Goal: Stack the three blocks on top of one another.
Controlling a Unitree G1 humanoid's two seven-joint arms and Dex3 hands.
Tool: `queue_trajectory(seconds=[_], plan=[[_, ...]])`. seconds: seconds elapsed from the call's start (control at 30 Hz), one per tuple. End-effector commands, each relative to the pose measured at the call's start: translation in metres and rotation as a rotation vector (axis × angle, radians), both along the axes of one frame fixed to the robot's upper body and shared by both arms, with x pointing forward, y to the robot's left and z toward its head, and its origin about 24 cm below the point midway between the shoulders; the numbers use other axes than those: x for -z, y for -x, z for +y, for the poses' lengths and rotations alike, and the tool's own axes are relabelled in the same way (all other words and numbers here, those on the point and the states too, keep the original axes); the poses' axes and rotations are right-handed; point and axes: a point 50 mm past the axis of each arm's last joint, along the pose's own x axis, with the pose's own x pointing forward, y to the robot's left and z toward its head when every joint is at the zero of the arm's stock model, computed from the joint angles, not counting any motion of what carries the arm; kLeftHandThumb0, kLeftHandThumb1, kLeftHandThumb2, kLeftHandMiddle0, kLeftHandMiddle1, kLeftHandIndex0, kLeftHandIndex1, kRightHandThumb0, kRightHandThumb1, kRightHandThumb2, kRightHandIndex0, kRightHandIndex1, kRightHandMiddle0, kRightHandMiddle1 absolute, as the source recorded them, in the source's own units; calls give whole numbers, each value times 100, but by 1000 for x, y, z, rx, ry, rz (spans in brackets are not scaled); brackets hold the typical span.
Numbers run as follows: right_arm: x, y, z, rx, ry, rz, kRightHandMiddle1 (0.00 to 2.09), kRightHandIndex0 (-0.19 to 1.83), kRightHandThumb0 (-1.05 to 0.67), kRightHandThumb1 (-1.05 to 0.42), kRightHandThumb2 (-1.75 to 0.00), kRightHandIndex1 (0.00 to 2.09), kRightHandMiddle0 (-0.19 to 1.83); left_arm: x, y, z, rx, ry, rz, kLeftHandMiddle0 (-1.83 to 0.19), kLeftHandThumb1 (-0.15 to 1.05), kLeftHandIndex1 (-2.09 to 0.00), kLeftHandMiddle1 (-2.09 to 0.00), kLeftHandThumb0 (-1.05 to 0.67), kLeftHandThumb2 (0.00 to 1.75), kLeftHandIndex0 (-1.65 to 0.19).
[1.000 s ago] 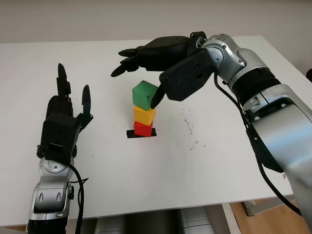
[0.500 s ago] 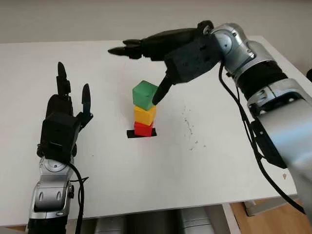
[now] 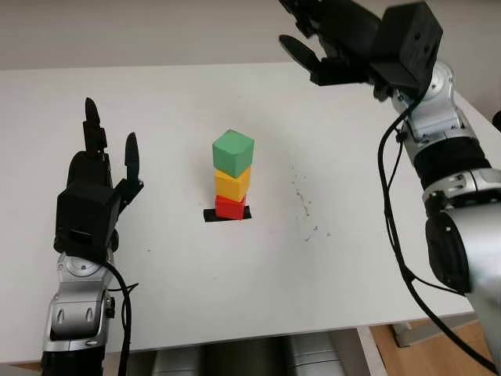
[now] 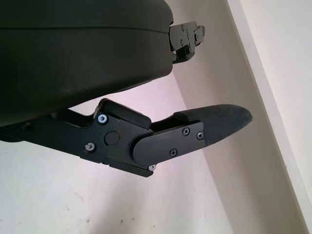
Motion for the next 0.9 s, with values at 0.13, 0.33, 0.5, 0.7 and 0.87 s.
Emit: queue_trajectory(seconds=[0.13,0.33,0.5,0.7,0.87], plan=[[40,5,-4,38,-135,81,0,-19,-91,-105,-76,0,-19,0,-1,0,13,-15,-3,19,105,-3,-4,-80,71,19],[66,10,-4,96,-274,135,0,-19,-89,-105,-77,0,-19,0,-5,-2,37,-17,-2,19,105,0,-3,-78,73,19],[83,15,0,140,-359,185,0,-19,-89,-105,-78,0,-19,2,-6,-2,41,-19,1,19,105,-1,-4,-78,73,19],[110,22,8,164,-400,263,0,-19,-86,-105,-80,0,-19,10,-5,-1,52,-16,6,19,105,-3,-3,-79,72,18],[119,25,13,156,-402,297,0,-19,-86,-105,-81,0,-19,14,-5,-3,62,-7,1,19,105,-3,-4,-79,72,17]])
